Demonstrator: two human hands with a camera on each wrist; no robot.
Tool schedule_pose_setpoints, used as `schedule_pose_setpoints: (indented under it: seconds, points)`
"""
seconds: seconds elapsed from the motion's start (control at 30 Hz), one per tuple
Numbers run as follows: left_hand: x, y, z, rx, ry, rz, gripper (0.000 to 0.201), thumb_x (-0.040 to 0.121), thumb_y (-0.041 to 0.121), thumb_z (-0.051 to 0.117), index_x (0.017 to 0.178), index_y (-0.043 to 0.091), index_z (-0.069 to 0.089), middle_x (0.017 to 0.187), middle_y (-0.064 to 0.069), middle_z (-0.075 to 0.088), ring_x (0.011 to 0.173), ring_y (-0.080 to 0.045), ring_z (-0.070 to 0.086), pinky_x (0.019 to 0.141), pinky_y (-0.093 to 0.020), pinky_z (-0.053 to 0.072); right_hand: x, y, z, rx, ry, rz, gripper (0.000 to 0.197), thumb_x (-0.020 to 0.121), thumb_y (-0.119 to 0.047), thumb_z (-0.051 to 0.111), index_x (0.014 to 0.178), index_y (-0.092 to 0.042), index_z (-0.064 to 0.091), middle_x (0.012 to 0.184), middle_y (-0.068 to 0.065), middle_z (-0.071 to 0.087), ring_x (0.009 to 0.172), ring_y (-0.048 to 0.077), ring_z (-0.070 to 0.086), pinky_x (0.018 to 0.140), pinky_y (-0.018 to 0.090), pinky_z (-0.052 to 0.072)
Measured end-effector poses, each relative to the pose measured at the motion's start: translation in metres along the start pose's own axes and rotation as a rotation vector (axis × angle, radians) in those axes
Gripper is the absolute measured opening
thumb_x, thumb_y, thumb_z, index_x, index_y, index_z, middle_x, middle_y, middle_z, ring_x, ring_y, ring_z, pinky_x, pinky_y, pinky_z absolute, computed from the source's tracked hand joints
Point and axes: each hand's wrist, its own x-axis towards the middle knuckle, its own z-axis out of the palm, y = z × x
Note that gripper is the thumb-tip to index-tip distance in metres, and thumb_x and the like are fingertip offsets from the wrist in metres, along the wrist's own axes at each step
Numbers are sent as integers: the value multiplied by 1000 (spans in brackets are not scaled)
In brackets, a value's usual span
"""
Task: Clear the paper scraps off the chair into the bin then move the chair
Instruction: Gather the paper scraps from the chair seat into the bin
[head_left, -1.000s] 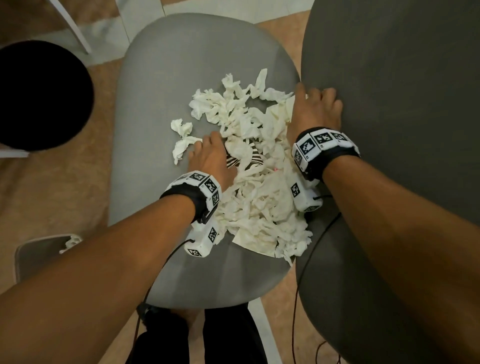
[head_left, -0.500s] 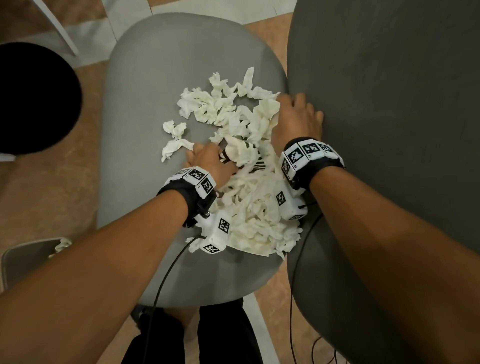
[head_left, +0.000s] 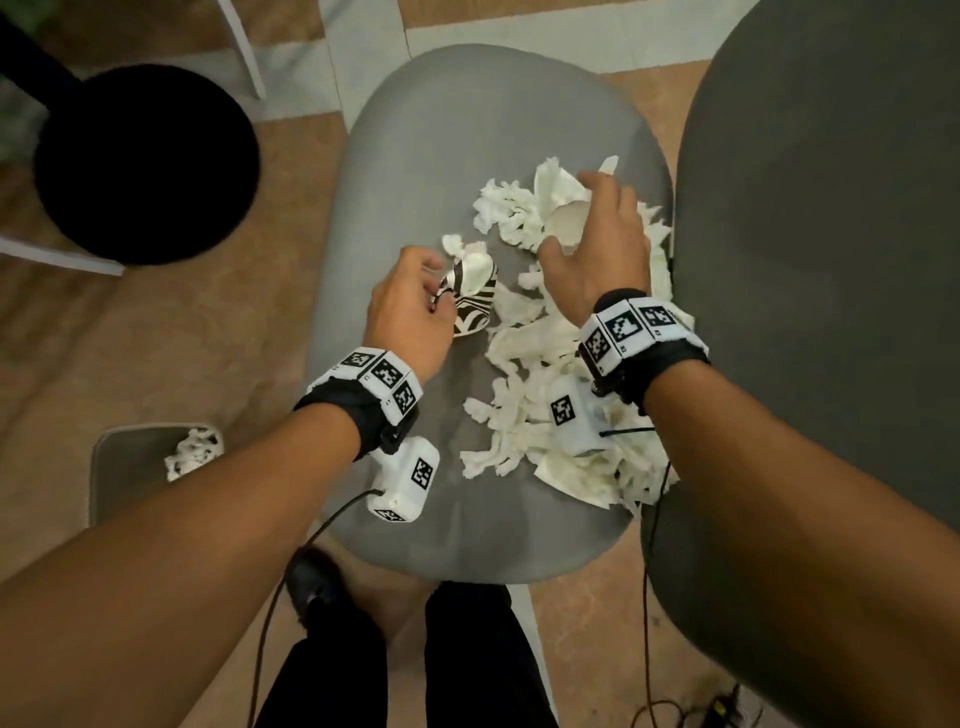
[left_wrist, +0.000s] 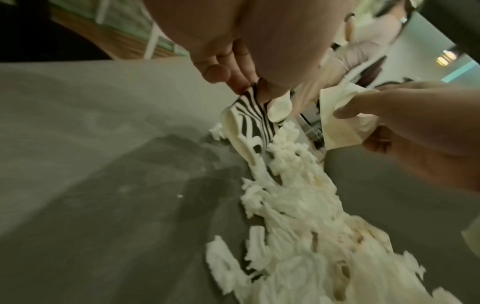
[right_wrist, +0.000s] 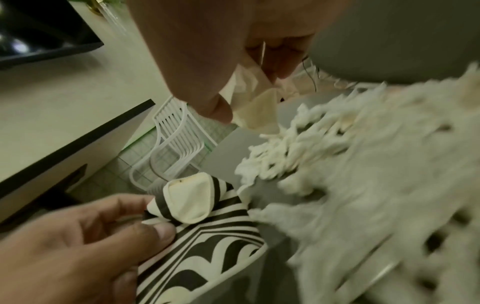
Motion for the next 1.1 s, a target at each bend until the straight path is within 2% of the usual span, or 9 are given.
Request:
schedule_pose_setpoints:
  seconds: [0.13,0.3,0.5,0.6,0.7,0.8,0.87,0.97,1.1]
  points:
    - [-11,-51,-42,-73,119,-137,19,91,15,50,107,15,60,106,-6,65,94,-24,62,84,-32,48,-30,-60,41,219,-90,-75,60,82,-23,64,137,-15,43,134,6,51,119,23,52,92,17,34]
    - [-43,-131,-113,-89,253,-279,25,101,19,41,121,10,52,110,-14,69,98,-32,63,81,-34,46,-82,-143,114,309,-301,-201,56,83,-27,67,135,-20,46,128,1,60,112,22,59,96,33,47]
    - [-103,-261,-197,-52,363,-617,29,104,24,39,125,8,51,104,-9,65,94,-26,62,68,-20,31,-162,-226,226,280,-558,-224,56,85,-28,67,137,-26,45,116,-8,59,101,18,61,90,30,49]
    - [-136,-326,-228,-93,445,-773,30,103,21,41,125,7,53,114,-14,66,106,-31,62,81,-28,42,-196,-252,279,201,-680,-203,60,84,-28,69,138,-34,43,120,-4,62,101,21,63,92,33,51]
    - [-157,-375,-242,-304,345,-893,39,96,29,41,123,7,58,120,-18,66,104,-37,64,88,-37,52,-219,-267,321,-2,-782,-219,68,84,-37,70,143,-34,37,132,4,60,118,27,59,101,41,49]
    - [-169,-413,-244,-503,226,-929,51,76,41,41,101,4,66,111,-26,67,103,-43,63,96,-56,51,-239,-275,344,-214,-934,-257,72,88,-38,68,149,-22,33,136,9,59,123,31,57,102,39,47]
    - [-174,-419,-249,-534,178,-954,42,77,38,46,95,6,68,104,-22,71,102,-38,66,94,-52,53,-246,-274,350,-194,-961,-210,57,89,-33,66,140,-19,44,128,7,65,118,30,61,98,39,51]
    - [-181,-406,-257,-516,119,-923,17,89,12,54,97,8,69,98,-15,74,87,-31,71,74,-33,55,-245,-264,344,-183,-1000,-201,33,91,-25,58,123,-20,59,115,2,71,104,24,67,89,35,55]
    - [-171,-381,-255,-433,17,-843,16,90,10,53,88,22,62,93,-10,74,84,-30,71,81,-41,58,-218,-247,310,-100,-956,-141,25,87,-25,54,109,-27,65,100,4,72,93,24,69,88,39,56]
